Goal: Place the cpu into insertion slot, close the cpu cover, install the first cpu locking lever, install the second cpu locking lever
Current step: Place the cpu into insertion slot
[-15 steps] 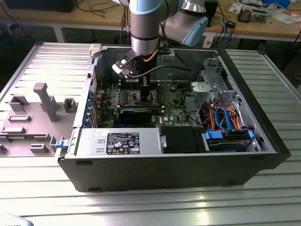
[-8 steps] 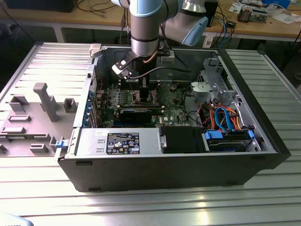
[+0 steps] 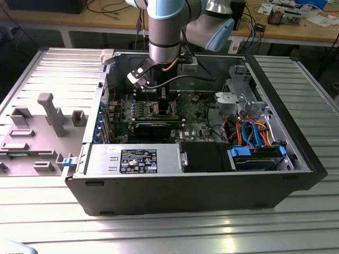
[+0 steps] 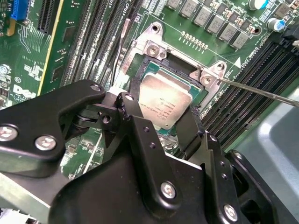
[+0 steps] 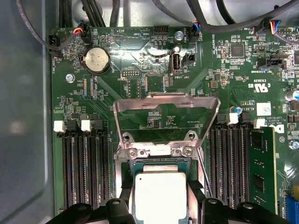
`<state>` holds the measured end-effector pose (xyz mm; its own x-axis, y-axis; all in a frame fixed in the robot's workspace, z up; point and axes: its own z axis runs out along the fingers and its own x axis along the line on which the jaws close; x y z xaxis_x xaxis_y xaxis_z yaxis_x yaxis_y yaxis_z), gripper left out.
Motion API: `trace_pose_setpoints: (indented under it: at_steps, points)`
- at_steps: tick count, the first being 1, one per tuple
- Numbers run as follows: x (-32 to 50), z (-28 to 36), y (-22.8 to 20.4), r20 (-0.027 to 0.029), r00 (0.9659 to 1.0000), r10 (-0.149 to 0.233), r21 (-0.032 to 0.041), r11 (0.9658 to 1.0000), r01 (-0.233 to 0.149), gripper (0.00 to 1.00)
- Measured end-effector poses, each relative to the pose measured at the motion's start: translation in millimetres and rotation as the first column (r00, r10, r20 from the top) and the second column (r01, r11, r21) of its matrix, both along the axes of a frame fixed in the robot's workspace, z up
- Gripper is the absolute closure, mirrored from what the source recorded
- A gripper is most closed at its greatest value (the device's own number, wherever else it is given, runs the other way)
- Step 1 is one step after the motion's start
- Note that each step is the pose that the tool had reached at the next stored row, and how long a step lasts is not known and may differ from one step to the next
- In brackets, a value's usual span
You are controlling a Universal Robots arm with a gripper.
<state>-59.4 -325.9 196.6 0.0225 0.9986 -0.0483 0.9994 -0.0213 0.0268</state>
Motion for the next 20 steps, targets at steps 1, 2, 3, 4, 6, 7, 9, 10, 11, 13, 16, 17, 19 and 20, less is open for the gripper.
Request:
trace_pose_setpoints:
  at_steps: [1, 2, 3, 4, 6, 7, 9, 10, 11, 13, 16, 17, 19, 20]
  points:
    - [0.0, 0.0, 0.0, 0.0000, 1.0000, 0.000, 0.0001, 1.0000, 0.000, 0.45]
    - [0.0, 0.0, 0.0, 0.0001, 1.0000, 0.000, 0.0001, 1.0000, 0.000, 0.45]
    - [0.4, -0.7, 0.4, 0.0021, 1.0000, 0.000, 0.0023, 1.0000, 0.000, 0.45]
    - [0.4, -0.6, 0.3, 0.0014, 1.0000, 0.000, 0.0018, 1.0000, 0.000, 0.45]
    - [0.0, 0.0, 0.0, 0.0000, 1.0000, 0.000, 0.0003, 1.0000, 0.000, 0.38]
    - [0.0, 0.0, 0.0, 0.0000, 1.0000, 0.000, 0.0003, 1.0000, 0.000, 0.38]
    - [0.0, 0.2, 0.0, 0.0000, 1.0000, 0.000, 0.0003, 1.0000, 0.000, 0.38]
    - [0.0, 1.2, -0.1, -0.0002, 1.0000, 0.000, 0.0000, 1.0000, 0.000, 0.38]
    - [0.0, 3.1, 0.0, 0.0000, 1.0000, 0.000, 0.0002, 1.0000, 0.000, 0.38]
    - [0.0, 12.5, 0.0, 0.0002, 1.0000, 0.000, 0.0002, 1.0000, 0.000, 0.38]
    - [0.0, 17.7, 0.0, 0.0004, 1.0000, 0.000, 0.0003, 1.0000, 0.000, 0.38]
    - [0.0, 18.9, 0.0, 0.0004, 1.0000, 0.000, 0.0003, 1.0000, 0.000, 0.38]
    - [0.0, 27.1, 0.0, 0.0003, 1.0000, 0.000, 0.0001, 1.0000, 0.000, 0.38]
    - [0.0, 29.1, 0.0, 0.0003, 1.0000, 0.000, 0.0002, 1.0000, 0.000, 0.38]
